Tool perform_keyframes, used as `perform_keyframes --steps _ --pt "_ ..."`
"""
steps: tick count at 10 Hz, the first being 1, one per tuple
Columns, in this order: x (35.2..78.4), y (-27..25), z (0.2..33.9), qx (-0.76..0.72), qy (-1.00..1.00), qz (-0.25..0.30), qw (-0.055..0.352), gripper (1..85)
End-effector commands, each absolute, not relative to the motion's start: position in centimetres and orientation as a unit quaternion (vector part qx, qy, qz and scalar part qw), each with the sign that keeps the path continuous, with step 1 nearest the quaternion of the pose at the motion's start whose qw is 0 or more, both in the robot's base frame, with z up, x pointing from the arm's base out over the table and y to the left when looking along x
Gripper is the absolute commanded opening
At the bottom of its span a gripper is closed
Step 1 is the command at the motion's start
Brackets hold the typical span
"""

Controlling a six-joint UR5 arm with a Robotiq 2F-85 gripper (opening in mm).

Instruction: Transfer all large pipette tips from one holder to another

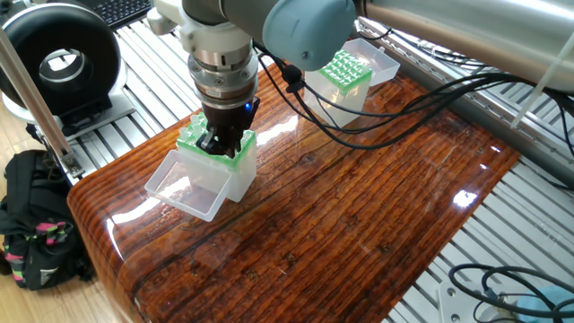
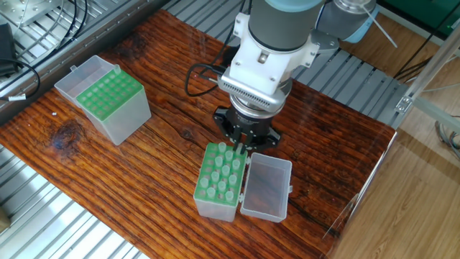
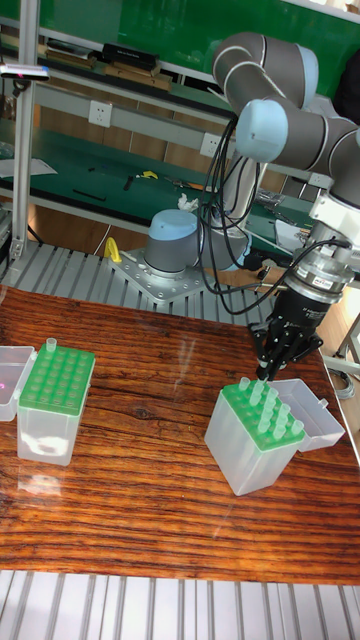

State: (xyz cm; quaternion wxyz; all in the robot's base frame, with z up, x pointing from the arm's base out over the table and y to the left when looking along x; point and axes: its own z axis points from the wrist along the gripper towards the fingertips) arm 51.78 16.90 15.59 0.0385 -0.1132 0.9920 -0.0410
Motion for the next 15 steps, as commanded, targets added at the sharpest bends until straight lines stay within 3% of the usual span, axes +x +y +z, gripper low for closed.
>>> perform_keyframes --steps 1,15 --pt "51.6 17.4 16.4 -0.108 0.993 -0.038 0.032 1.0" --pt "51.9 17.3 22.2 -0.135 0.99 -0.028 0.029 1.0"
